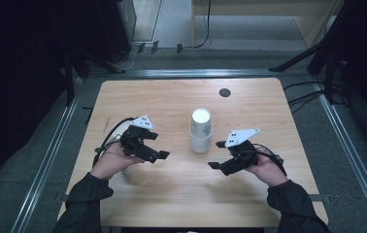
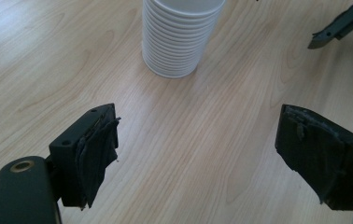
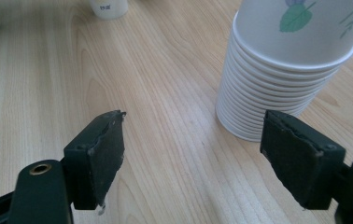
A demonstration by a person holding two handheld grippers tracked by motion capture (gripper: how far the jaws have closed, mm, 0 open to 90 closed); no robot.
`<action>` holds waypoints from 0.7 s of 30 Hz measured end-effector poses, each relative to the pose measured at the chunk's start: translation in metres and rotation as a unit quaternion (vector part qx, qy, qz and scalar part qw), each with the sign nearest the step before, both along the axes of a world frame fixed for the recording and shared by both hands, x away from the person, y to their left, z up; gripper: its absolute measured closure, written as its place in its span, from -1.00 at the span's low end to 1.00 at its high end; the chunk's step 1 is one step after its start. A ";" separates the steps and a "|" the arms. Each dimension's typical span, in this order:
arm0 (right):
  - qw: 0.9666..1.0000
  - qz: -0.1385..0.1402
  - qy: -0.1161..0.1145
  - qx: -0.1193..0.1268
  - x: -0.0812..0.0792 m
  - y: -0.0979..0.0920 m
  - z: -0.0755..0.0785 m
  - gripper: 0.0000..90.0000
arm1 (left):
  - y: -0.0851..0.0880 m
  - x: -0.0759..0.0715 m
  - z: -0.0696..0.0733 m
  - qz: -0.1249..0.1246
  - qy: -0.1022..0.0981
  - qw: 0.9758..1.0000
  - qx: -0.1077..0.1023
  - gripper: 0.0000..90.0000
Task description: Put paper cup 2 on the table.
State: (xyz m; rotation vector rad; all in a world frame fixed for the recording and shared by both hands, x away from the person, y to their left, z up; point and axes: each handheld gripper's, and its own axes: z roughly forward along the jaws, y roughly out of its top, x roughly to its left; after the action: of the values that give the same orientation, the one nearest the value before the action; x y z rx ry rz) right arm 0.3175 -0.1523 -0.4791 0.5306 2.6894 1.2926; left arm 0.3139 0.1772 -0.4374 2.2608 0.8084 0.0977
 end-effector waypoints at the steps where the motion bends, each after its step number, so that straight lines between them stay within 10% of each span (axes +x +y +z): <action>1: 1.000 0.001 0.001 0.000 0.000 0.000 0.000 -0.50 | -0.004 0.000 -0.001 -0.001 0.004 1.000 -0.002 -0.70; 21: 1.000 0.008 0.001 -0.006 -0.002 0.003 -0.001 -0.50 | -0.053 -0.011 -0.024 -0.018 -0.019 1.000 0.003 -0.70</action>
State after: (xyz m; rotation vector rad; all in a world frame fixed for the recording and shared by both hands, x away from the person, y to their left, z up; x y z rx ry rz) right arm 0.3151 -0.1495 -0.4799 0.5105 2.7053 1.2807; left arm 0.3025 0.1240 -0.4611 2.2715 0.7487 0.1258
